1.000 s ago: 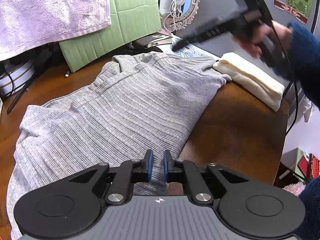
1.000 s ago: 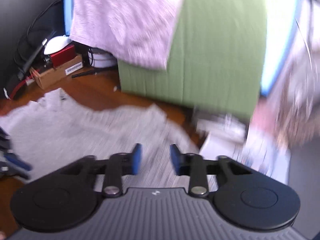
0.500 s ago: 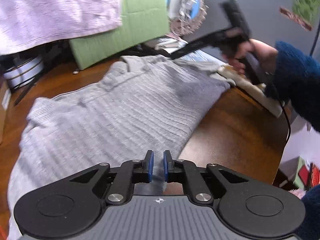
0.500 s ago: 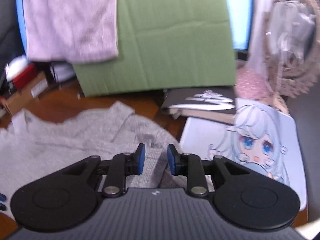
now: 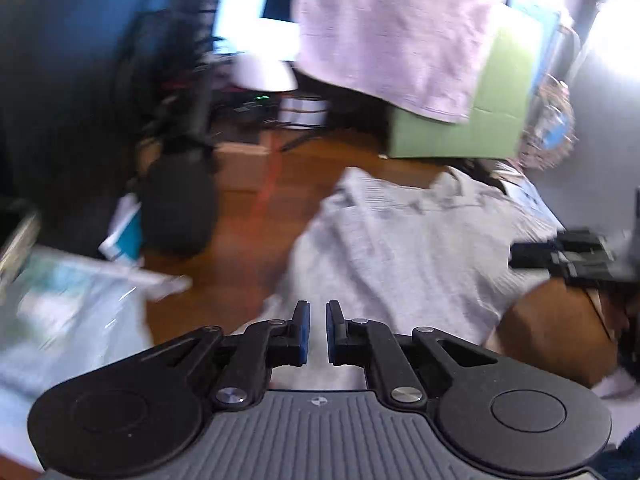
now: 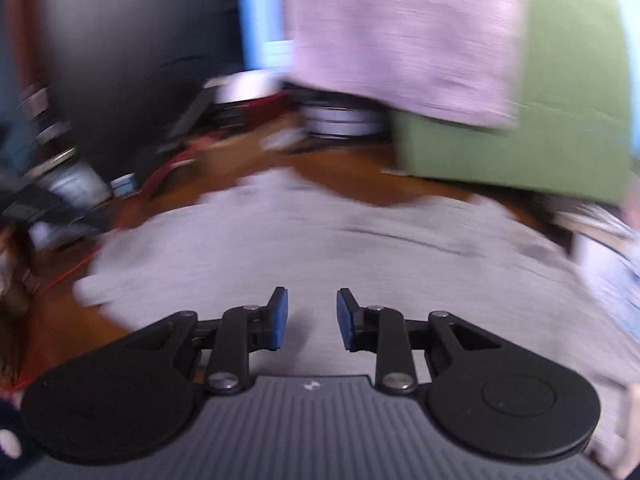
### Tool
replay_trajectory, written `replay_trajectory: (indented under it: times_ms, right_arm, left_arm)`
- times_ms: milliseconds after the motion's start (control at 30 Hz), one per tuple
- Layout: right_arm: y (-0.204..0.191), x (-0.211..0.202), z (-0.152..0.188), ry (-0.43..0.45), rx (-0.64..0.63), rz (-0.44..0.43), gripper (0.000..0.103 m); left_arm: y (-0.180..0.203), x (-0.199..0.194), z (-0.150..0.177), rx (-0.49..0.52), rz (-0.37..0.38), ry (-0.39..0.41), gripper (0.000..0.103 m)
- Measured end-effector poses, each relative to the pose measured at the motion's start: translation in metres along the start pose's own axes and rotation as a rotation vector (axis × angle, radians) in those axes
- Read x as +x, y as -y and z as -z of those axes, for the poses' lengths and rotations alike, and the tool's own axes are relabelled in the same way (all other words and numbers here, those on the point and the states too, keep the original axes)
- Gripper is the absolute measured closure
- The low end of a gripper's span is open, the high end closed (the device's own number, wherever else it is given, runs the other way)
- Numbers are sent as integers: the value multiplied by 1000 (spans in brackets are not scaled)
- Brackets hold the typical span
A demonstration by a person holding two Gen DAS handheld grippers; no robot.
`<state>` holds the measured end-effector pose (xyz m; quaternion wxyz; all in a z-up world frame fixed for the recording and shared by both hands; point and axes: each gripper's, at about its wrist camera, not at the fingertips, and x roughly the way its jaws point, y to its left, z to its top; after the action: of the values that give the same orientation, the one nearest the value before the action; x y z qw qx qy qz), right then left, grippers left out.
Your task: Fold clothes
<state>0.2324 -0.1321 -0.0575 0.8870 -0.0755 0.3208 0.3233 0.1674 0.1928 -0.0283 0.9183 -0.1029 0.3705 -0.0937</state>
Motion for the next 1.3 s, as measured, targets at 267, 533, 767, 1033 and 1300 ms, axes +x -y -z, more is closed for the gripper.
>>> replay_trajectory:
  times_ms: [267,533,767,1033,1300]
  right_arm:
    - [-126,31,4,27,-290,-288,73]
    - [-190,54,21,-4,-493,-193,74]
    - [-168,67,15,5,-357,-200,97]
    - [-129,24,17,11,-235,-256,98]
    - [-117,11,42,-39,-249,-240,98]
  left_arm:
    - [-9,-24,16,-38,-33,36,95]
    - [-12,-40,25,-35,-31,62,95]
    - [-13,-38,29,-50,-28,43,94]
    - [3,-38,25,1,29,-1,82]
    - [37,-5,28,140,22,-38,76]
